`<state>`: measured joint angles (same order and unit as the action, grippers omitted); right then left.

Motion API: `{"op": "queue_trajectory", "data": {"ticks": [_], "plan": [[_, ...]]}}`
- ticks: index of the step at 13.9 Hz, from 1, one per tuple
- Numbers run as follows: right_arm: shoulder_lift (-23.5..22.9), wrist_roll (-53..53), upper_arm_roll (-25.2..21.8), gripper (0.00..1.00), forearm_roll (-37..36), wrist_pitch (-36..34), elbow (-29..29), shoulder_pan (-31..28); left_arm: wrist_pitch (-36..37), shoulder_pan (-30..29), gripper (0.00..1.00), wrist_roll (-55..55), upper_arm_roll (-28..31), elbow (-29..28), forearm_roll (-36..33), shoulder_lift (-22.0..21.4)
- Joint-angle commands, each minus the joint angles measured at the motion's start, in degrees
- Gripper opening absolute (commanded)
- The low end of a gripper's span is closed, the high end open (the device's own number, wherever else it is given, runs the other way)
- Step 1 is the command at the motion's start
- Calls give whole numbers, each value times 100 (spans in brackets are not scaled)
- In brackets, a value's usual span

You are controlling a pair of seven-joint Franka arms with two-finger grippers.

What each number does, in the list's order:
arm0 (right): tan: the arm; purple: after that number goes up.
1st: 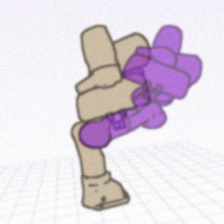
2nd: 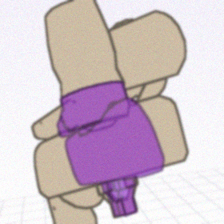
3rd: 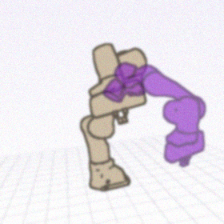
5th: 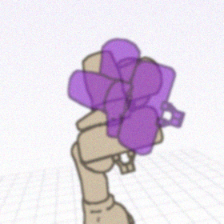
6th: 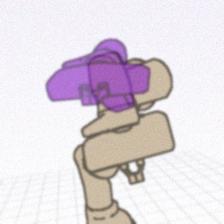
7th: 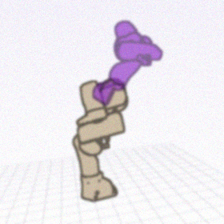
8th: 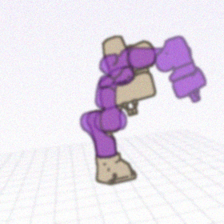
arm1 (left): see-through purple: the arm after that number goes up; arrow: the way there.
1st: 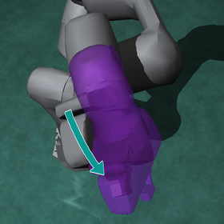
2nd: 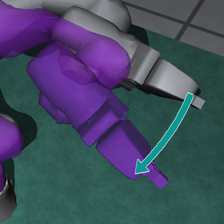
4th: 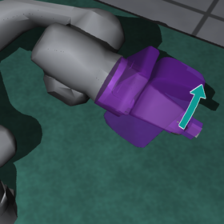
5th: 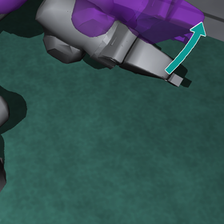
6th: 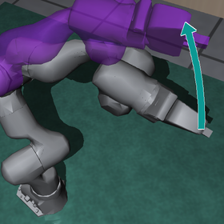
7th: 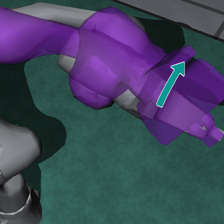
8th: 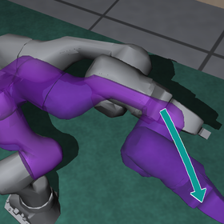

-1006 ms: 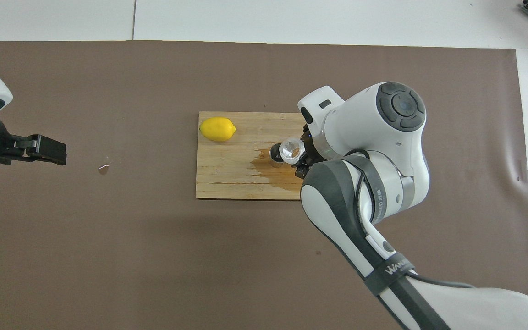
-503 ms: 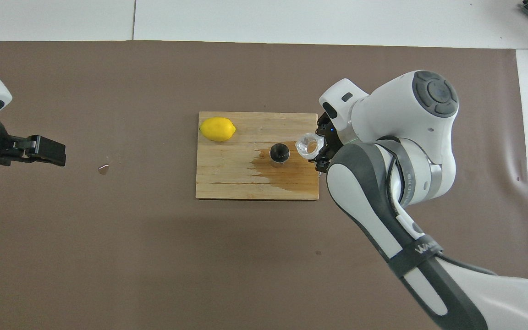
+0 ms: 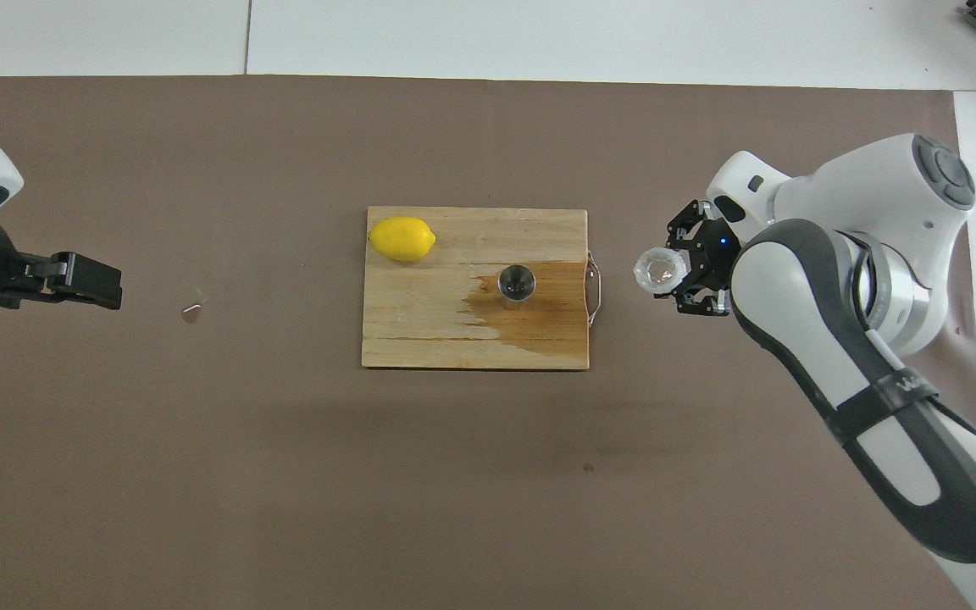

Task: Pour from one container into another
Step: 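Carry the white cup with the right gripper back to its spot, then set the white cup down and open the right gripper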

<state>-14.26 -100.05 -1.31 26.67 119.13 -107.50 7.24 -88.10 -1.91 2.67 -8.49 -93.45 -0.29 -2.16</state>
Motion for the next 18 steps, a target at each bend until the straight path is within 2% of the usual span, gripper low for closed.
{"op": "queue_trajectory", "data": {"ticks": [1, 4, 6, 7, 9, 10, 11, 12, 14, 18], "plan": [[239, -1083, 69, 37, 522, 294, -648, -494, 118, -20, 100, 40, 14, -173, 64, -170], [187, -2059, 78, 38, 917, 645, -1096, -846, 118, -20, 100, 31, 14, -165, 64, -170], [-198, -3050, 69, 43, 1611, 673, -1203, -1180, 118, -20, 100, 31, 14, -173, 64, -170], [-409, -3430, 69, 43, 1761, 699, -1203, -1251, 118, -20, 100, 40, 14, -165, 64, -170], [-525, -3793, 69, 43, 1833, 909, -1212, -1357, 118, -20, 100, 40, 14, -173, 64, -170], [-526, -3794, 69, 48, 1833, 893, -1212, -1366, 118, -20, 100, 40, 14, -165, 64, -170], [-526, -3742, 69, 96, 1833, 866, -1203, -1366, 118, -20, 100, 31, 14, -165, 64, -170], [-517, -3628, 69, 100, 1833, 866, -1194, -1340, 118, -20, 100, 31, 14, -173, 64, -170], [-438, -3365, 60, 100, 1833, 840, -1194, -1296, 118, -20, 100, 31, 14, -165, 64, -170], [194, -2233, 51, 100, 1492, 349, -1203, -1138, 118, -20, 100, 31, 14, -165, 64, -170]]}}
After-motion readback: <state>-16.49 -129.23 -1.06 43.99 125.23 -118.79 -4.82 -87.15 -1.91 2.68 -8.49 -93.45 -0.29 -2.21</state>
